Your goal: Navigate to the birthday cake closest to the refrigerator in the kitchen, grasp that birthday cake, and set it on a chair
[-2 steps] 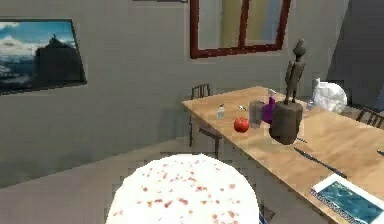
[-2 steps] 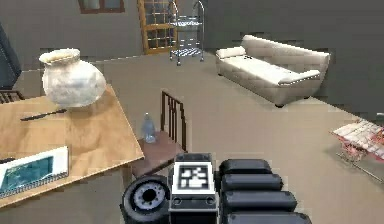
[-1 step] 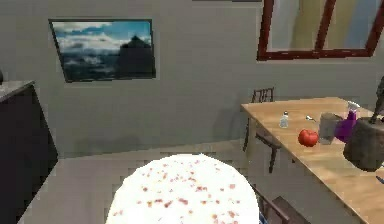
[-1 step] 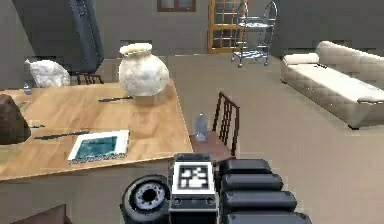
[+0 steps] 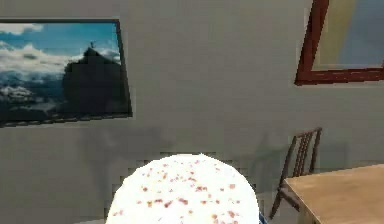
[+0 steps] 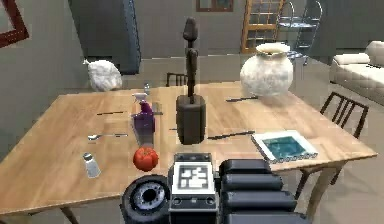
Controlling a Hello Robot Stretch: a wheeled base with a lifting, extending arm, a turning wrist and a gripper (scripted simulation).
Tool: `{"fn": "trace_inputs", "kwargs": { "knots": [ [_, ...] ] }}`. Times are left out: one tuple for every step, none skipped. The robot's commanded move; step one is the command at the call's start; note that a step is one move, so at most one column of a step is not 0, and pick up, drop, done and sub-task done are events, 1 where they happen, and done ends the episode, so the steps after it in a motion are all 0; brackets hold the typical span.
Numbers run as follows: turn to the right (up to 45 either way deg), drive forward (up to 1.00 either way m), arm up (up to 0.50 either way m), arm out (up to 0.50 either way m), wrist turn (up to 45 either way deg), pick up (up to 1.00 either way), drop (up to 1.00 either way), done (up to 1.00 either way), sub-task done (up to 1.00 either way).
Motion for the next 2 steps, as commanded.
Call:
{"fn": "trace_inputs", "kwargs": {
  "knots": [
    [45.0, 0.0, 0.0, 0.0, 0.0, 0.0, 0.0, 0.0, 0.0],
    [0.0, 0.35, 0.0, 0.0, 0.0, 0.0, 0.0, 0.0, 0.0]
  ]
}}
